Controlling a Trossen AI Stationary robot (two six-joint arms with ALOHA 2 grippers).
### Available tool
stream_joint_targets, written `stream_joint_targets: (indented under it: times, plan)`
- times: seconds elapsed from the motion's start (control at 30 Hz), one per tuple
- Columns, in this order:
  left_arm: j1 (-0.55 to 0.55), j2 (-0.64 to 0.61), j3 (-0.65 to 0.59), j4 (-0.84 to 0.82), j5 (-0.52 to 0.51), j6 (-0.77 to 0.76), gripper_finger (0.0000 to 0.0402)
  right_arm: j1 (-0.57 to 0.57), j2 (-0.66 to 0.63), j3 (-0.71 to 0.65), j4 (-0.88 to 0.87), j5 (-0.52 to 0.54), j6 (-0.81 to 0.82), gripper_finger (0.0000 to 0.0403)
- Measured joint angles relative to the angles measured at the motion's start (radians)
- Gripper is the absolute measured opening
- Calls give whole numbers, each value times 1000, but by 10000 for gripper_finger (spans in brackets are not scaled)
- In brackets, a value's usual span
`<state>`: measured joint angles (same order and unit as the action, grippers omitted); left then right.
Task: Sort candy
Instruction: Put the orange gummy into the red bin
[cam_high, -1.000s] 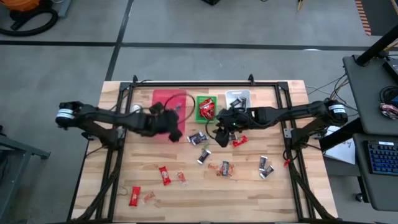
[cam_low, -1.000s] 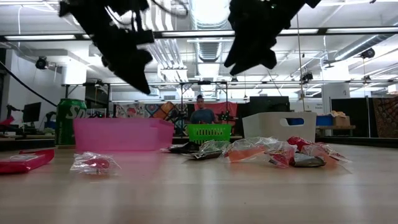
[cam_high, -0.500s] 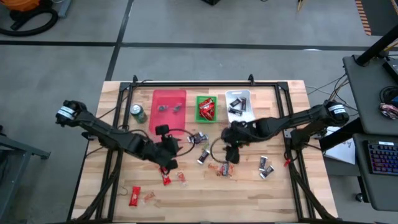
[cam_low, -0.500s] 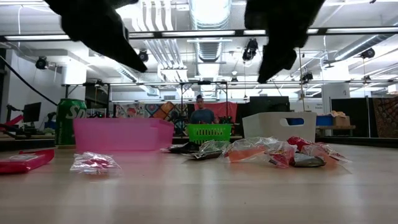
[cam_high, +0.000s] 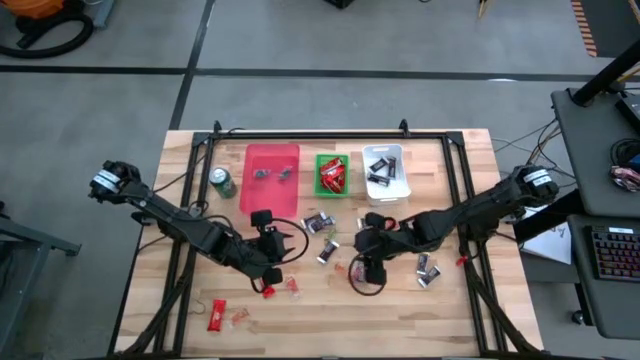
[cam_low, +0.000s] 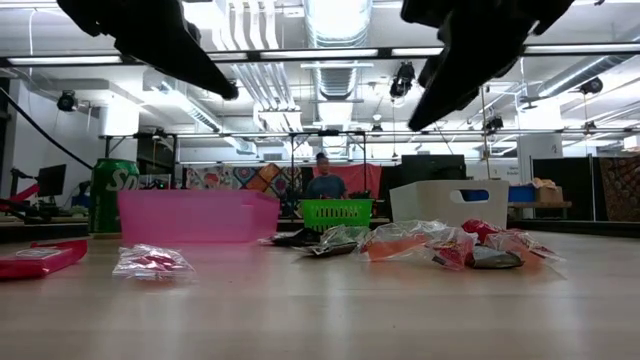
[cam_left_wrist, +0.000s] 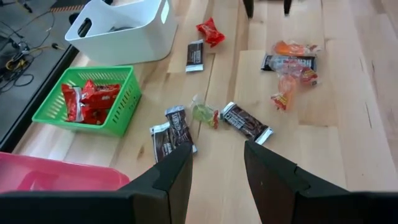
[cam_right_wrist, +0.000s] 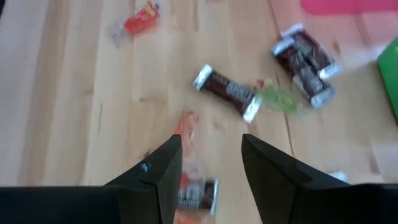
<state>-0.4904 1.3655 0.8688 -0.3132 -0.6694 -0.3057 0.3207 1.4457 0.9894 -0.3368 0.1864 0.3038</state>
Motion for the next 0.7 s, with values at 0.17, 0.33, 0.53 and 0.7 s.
stream_joint_targets:
  times: [0.17,0.33,0.53,0.7]
  plan:
    - [0,0,0,0,0,-2,130,10,94,0,107,20,-34,157]
    - [0,0,0,-1,0,-17,130,9,190,0,139,14,-35,157]
    - [0,0,0,0,0,-17,130,9,262,0,142,-63,-25,157]
    - [0,0,0,24,-1,-18,130,6,298,0,149,-62,-24,157]
